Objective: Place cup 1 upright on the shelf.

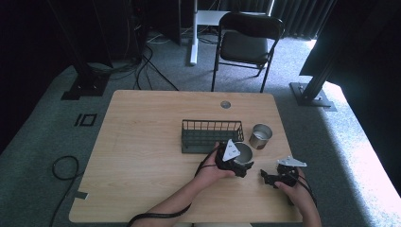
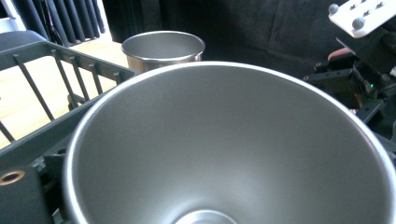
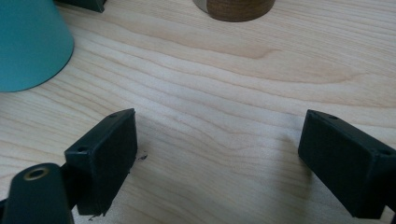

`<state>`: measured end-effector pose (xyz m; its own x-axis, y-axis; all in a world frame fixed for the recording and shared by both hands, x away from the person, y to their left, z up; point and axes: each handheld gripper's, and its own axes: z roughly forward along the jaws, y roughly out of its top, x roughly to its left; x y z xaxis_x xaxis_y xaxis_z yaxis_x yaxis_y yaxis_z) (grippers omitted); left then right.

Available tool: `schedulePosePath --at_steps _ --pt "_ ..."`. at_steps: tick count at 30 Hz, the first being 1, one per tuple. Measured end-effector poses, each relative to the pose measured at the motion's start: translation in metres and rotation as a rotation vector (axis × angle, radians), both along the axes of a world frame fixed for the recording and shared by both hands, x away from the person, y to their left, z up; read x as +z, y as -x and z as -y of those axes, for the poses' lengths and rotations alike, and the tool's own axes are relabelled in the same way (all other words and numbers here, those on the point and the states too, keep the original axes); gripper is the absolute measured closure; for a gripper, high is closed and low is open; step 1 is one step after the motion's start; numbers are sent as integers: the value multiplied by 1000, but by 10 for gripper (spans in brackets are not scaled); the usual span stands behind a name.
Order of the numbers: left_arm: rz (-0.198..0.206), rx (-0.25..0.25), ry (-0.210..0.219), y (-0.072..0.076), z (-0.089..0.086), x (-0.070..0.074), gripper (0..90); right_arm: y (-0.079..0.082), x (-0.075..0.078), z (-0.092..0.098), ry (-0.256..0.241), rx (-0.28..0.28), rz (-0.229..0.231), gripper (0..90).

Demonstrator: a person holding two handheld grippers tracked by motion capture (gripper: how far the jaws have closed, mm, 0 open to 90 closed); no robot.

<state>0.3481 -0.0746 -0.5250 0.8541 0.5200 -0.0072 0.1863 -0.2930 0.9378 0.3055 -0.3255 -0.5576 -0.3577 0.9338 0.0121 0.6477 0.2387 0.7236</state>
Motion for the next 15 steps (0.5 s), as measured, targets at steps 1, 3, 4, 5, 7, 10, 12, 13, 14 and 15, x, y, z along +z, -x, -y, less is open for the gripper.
schedulePosePath --at_steps 1,3,4,5,7,10,12,13,14,15 --pt "-2 4 -4 0 1 0 72 0 0 0 1 1 0 113" --pt "4 17 -11 1 1 0 124 0 0 0 1 1 0 113" --pt "4 15 -14 1 1 0 126 0 0 0 1 1 0 113" --pt "6 11 -18 1 1 0 127 0 0 0 1 0 0 113" --pt "14 10 -20 1 1 0 129 0 0 0 1 0 0 113" --pt "25 -1 -28 3 1 1 129 0 0 0 0 0 0 113" --pt "18 -9 -27 4 1 1 129 0 0 0 0 0 0 113" --pt "15 -12 -23 5 1 1 130 0 0 0 0 0 0 113" --pt "14 -19 -25 5 1 2 130 0 0 0 1 1 0 114" --pt "12 -21 -25 6 1 2 130 0 0 0 0 0 0 113"
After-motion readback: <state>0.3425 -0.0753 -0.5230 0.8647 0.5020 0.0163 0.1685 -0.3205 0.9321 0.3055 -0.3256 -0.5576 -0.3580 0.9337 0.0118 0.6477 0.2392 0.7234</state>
